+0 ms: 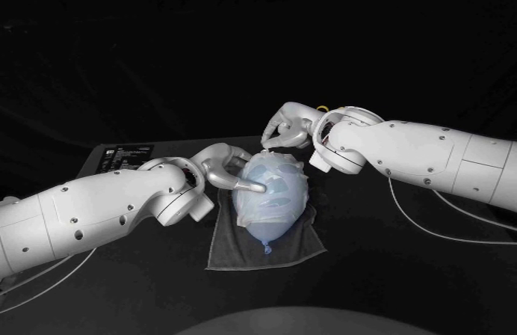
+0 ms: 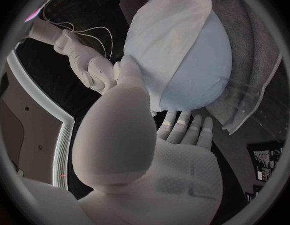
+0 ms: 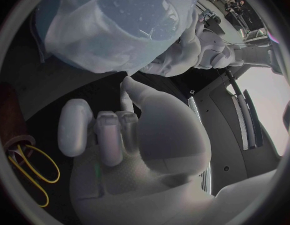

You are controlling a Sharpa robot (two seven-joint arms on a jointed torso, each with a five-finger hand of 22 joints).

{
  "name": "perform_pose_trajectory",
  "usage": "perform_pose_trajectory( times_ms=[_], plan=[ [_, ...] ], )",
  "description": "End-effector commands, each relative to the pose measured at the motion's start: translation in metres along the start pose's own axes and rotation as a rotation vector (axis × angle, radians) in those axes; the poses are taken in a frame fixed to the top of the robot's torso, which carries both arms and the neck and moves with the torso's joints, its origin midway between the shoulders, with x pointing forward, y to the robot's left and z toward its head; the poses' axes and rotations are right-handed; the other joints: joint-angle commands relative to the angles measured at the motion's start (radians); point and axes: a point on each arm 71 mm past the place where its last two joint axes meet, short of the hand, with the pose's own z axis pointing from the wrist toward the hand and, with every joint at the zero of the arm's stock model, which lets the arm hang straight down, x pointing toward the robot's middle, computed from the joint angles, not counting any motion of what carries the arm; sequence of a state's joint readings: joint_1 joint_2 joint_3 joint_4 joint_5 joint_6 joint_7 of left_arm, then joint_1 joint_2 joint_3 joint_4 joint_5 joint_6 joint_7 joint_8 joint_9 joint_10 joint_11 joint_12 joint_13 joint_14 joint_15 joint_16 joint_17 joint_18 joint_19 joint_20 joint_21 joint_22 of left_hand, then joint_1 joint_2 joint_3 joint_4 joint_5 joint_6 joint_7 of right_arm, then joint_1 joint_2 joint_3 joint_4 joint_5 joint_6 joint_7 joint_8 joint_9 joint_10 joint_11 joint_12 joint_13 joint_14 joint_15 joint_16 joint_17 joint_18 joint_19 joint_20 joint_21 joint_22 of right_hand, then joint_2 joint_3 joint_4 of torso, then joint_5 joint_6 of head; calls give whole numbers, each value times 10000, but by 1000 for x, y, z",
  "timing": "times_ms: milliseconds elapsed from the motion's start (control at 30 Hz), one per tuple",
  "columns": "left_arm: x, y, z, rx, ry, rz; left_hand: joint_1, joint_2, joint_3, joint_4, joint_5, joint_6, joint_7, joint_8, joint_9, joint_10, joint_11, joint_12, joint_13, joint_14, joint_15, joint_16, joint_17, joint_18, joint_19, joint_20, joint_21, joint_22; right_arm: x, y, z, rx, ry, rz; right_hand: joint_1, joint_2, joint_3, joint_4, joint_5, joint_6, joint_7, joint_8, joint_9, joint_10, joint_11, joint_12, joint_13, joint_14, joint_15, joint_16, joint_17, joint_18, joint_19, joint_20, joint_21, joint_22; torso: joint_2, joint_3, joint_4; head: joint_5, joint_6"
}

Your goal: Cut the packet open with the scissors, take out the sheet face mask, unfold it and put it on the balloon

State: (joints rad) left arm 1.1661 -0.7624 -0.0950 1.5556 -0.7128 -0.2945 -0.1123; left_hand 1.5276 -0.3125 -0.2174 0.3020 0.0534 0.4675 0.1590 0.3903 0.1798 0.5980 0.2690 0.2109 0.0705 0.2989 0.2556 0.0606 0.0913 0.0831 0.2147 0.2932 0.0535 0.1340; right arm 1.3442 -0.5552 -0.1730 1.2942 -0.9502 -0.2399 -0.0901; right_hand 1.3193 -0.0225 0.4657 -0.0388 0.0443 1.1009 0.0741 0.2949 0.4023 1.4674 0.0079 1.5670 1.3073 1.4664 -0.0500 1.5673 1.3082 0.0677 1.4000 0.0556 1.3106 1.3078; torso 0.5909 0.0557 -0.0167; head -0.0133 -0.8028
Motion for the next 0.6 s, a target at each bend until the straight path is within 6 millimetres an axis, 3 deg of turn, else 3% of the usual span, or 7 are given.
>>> perform_pose_trajectory(
  times_ms=[33,133,267,333,400,533,600],
  plan=[
    [9,1,0,-71,485,-9,55,67,48,0,6,86,1380,63,13,55,-6,61,-8,56,0,39,9,165,-18,-19,18,-15,0,-2,2,436,-105,-558,-134,-126,123,-124,44,-194,28,14,382,1034,-55,38,2635,1044,-80,35,2626,61,-71,-46,-100,82,-5,2,3,2,-11],
    [9,1,0,-76,492,-8,79,68,50,1,6,95,1380,72,16,59,-7,67,-9,90,-1,46,19,168,-17,-19,19,-14,0,-2,4,489,-212,-627,-198,-251,116,-270,40,-455,128,-52,402,1034,27,38,2635,1044,-33,35,2626,99,-179,-23,-271,-58,-3,6,-1,6,-15],
    [9,1,0,-81,498,-7,83,68,46,1,6,102,1380,79,19,61,-7,68,-9,105,-1,50,23,168,-16,-20,19,-13,-1,-2,7,531,-432,-551,-894,-694,-266,-78,37,-1552,662,-752,107,1034,481,38,2635,1044,354,35,2626,167,-493,219,-754,-451,-6,5,-1,7,-13],
    [9,1,0,-87,498,-7,83,68,46,1,6,102,1380,79,19,61,-7,68,-9,105,-1,50,23,168,-16,-20,19,-13,-2,-3,8,553,-628,-494,-1116,-800,-442,46,29,-1874,830,-967,12,1034,607,38,2635,1044,497,35,2626,213,-677,329,-1025,-672,-2,6,0,1,-3],
    [9,1,-1,-93,497,-6,92,69,48,1,5,111,1381,86,22,65,-6,72,-8,127,0,55,30,170,-13,-20,20,-11,-4,-5,8,601,-881,-471,-1223,-822,-586,157,34,-2094,920,-1124,-59,1034,731,38,2635,1044,596,35,2626,264,-830,437,-1255,-850,0,6,0,-3,1],
    [8,2,-1,-100,489,-7,92,69,48,1,5,111,1381,86,22,65,-6,72,-8,127,0,55,30,170,-13,-20,20,-11,-11,-11,2,614,-1352,-290,-1106,-652,-543,178,38,-2008,925,-1105,-59,1034,746,38,2635,1044,620,35,2626,285,-833,503,-1281,-855,3,3,5,-61,58],
    [8,2,-1,-102,485,-6,92,69,48,1,5,111,1381,86,22,65,-6,72,-8,127,0,55,30,170,-13,-20,20,-11,-13,-14,-3,582,-1466,-138,-1232,-729,-664,263,34,-1982,931,-1105,-63,1034,754,38,2635,1044,630,35,2626,313,-879,532,-1363,-920,4,4,4,-87,85]
  ],
)
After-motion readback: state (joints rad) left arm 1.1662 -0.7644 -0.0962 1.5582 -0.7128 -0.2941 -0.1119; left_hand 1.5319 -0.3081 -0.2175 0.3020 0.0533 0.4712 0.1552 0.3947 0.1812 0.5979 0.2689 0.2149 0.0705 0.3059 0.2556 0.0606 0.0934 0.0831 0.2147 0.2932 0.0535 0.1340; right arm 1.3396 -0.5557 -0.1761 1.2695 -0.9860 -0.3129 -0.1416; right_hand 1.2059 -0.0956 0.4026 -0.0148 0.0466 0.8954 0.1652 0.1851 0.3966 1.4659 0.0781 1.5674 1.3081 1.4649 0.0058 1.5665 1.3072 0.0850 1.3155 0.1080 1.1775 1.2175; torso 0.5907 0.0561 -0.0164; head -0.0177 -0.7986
